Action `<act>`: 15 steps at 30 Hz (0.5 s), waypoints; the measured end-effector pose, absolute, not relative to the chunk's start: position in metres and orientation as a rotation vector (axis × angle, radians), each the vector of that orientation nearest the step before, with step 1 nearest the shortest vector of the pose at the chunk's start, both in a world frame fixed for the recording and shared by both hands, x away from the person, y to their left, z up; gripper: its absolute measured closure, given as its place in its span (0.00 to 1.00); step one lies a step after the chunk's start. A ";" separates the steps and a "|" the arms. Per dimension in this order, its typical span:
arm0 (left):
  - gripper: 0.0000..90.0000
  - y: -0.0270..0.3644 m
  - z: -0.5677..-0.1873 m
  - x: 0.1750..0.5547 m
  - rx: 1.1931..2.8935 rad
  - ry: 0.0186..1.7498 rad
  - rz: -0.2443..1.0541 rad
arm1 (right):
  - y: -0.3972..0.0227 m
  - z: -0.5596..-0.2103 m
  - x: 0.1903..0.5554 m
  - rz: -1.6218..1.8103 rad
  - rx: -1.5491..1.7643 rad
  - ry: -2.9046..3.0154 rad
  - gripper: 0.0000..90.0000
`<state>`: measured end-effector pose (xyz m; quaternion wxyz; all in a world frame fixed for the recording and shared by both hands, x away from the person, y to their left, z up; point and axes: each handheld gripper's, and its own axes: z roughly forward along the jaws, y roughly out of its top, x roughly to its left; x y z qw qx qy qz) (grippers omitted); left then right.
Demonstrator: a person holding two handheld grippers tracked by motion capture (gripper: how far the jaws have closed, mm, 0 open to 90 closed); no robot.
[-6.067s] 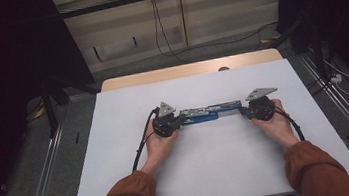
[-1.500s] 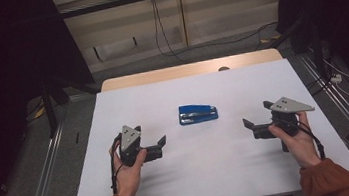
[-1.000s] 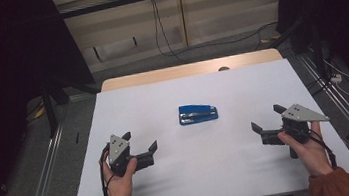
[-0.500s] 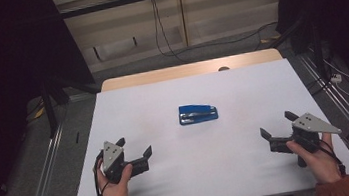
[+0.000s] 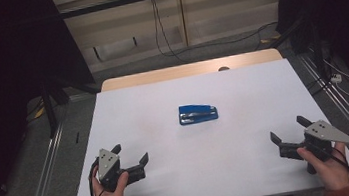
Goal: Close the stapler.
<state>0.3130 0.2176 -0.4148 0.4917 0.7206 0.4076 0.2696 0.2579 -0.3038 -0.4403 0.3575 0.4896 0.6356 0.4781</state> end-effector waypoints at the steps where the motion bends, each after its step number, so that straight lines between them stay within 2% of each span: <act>1: 0.03 0.218 -0.415 0.314 1.745 0.999 0.659 | -0.304 -0.441 0.257 1.237 1.271 1.635 0.01; 15: 0.03 0.213 -0.418 0.320 1.768 0.999 0.616 | -0.303 -0.444 0.266 1.279 1.273 1.653 0.01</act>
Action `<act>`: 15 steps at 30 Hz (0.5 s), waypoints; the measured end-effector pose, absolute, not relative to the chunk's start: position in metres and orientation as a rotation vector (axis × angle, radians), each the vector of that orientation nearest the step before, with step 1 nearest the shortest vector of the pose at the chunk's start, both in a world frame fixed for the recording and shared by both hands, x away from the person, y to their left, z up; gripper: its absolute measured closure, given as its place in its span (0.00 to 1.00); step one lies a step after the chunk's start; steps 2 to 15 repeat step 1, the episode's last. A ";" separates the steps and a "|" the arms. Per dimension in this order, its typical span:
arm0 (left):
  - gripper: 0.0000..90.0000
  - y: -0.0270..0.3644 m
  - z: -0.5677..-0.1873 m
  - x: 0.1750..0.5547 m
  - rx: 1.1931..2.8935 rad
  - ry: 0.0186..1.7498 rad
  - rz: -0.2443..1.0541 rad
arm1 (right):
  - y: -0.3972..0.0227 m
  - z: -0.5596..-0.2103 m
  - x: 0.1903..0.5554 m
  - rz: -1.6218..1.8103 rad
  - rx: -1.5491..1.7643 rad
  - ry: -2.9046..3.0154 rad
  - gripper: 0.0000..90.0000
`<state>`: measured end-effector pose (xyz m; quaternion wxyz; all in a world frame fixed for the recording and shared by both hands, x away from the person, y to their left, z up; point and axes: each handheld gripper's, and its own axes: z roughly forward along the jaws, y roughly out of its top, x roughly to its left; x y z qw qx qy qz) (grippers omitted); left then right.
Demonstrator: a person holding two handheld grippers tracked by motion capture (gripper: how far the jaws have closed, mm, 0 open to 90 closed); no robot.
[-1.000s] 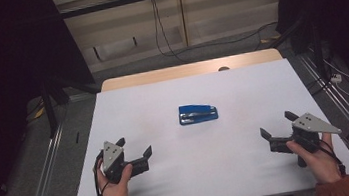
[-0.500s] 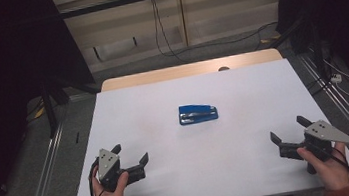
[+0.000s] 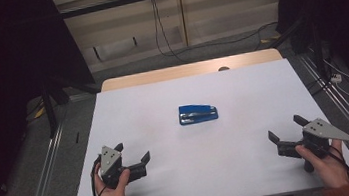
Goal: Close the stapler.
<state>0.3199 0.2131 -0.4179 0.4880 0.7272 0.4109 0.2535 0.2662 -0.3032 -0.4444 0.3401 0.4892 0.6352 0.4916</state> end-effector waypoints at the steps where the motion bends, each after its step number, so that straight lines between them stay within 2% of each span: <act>1: 0.03 0.213 -0.418 0.320 1.773 0.998 0.617 | -0.303 -0.445 0.267 1.280 1.267 1.657 0.01; 15: 0.03 0.213 -0.418 0.320 1.773 0.998 0.617 | -0.303 -0.445 0.267 1.280 1.267 1.657 0.01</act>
